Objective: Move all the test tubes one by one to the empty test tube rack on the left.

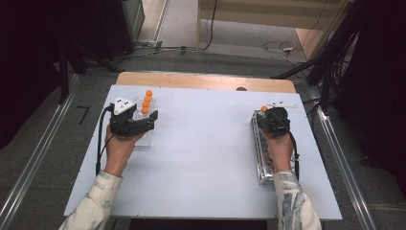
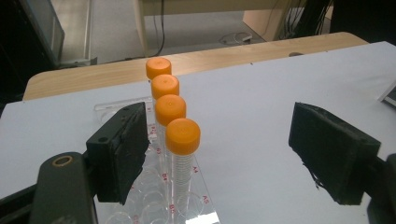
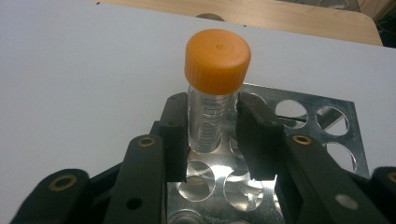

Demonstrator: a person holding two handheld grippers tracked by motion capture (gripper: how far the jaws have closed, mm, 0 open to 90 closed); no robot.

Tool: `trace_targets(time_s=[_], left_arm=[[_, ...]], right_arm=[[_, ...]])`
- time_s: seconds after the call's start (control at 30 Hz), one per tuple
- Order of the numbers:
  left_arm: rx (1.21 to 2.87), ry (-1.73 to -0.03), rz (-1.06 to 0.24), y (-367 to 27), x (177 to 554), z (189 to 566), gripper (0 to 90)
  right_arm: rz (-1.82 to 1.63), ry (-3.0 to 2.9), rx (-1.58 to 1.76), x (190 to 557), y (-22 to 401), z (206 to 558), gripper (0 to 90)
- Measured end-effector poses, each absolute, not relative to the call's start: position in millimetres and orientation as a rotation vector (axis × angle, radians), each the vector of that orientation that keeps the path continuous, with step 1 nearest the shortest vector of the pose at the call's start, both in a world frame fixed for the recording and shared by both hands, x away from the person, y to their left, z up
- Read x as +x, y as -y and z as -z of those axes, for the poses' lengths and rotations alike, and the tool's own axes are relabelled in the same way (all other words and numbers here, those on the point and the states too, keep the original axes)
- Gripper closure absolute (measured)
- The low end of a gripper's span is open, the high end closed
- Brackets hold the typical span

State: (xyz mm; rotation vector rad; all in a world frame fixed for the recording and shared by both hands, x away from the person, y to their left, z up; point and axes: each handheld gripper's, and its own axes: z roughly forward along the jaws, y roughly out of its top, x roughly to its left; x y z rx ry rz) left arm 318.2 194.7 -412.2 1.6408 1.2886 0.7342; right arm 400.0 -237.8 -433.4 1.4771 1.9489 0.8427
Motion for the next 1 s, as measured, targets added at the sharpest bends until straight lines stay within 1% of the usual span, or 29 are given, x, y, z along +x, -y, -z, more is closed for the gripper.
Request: trace_targets(time_s=[0.1, 0.2, 0.27, 0.83, 1.0], left_arm=[[1.647, -1.289, -0.735, -194, 318, 412, 20.0], [1.645, -1.291, -0.732, -194, 319, 413, 20.0], [1.645, -1.291, -0.733, -194, 319, 413, 20.1], [1.639, -1.289, -0.733, -195, 317, 411, 20.1], [1.637, -1.287, -0.733, -196, 316, 411, 20.1]], right_arm=[[-0.840, -1.950, 1.480, 401, 237, 433, 63.6], [-0.840, -1.956, 1.471, 401, 236, 433, 70.0], [-0.841, -1.960, 1.463, 401, 236, 433, 71.0], [-0.942, -1.920, 1.458, 394, 242, 427, 71.8], [-0.976, -1.879, 1.445, 389, 242, 420, 71.9]])
